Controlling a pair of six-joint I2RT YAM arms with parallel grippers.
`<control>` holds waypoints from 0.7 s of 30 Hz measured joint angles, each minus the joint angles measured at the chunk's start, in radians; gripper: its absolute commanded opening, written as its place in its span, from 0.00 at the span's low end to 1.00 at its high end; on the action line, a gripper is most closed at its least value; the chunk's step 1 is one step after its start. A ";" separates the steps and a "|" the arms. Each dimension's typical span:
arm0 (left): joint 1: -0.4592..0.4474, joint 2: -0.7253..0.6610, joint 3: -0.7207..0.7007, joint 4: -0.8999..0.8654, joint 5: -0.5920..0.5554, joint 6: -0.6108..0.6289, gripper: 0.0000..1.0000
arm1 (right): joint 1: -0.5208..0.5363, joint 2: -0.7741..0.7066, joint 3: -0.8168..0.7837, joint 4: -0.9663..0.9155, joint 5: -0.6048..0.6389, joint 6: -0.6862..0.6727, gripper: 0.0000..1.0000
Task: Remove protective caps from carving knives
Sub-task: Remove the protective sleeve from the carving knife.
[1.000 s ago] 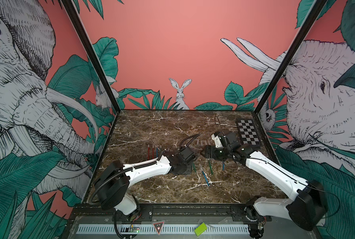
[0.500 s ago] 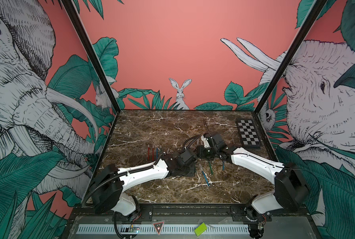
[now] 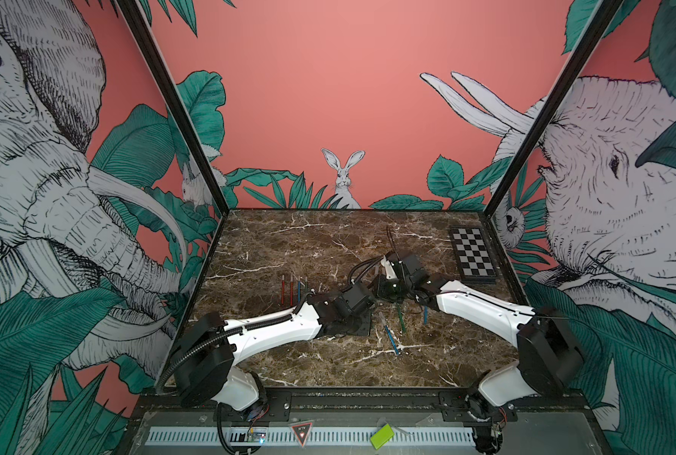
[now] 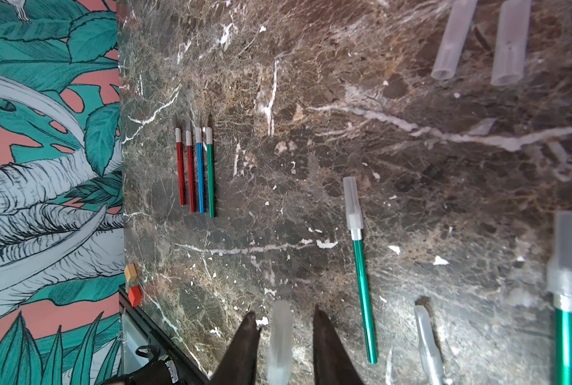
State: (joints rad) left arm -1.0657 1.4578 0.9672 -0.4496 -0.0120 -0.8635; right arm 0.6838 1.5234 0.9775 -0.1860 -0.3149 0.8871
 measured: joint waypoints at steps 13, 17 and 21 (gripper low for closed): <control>-0.001 0.000 0.000 0.007 -0.004 -0.001 0.00 | 0.003 0.018 0.000 0.051 -0.014 0.011 0.08; -0.001 0.000 0.000 0.007 -0.007 -0.002 0.00 | 0.003 0.018 0.000 0.054 -0.014 0.011 0.02; -0.001 0.000 0.000 0.008 -0.008 -0.002 0.00 | 0.003 0.018 0.000 0.051 -0.005 0.010 0.00</control>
State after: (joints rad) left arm -1.0664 1.4578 0.9672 -0.4419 -0.0200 -0.8658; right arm 0.6872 1.5417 0.9771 -0.1345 -0.3199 0.8967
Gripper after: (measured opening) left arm 0.097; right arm 0.074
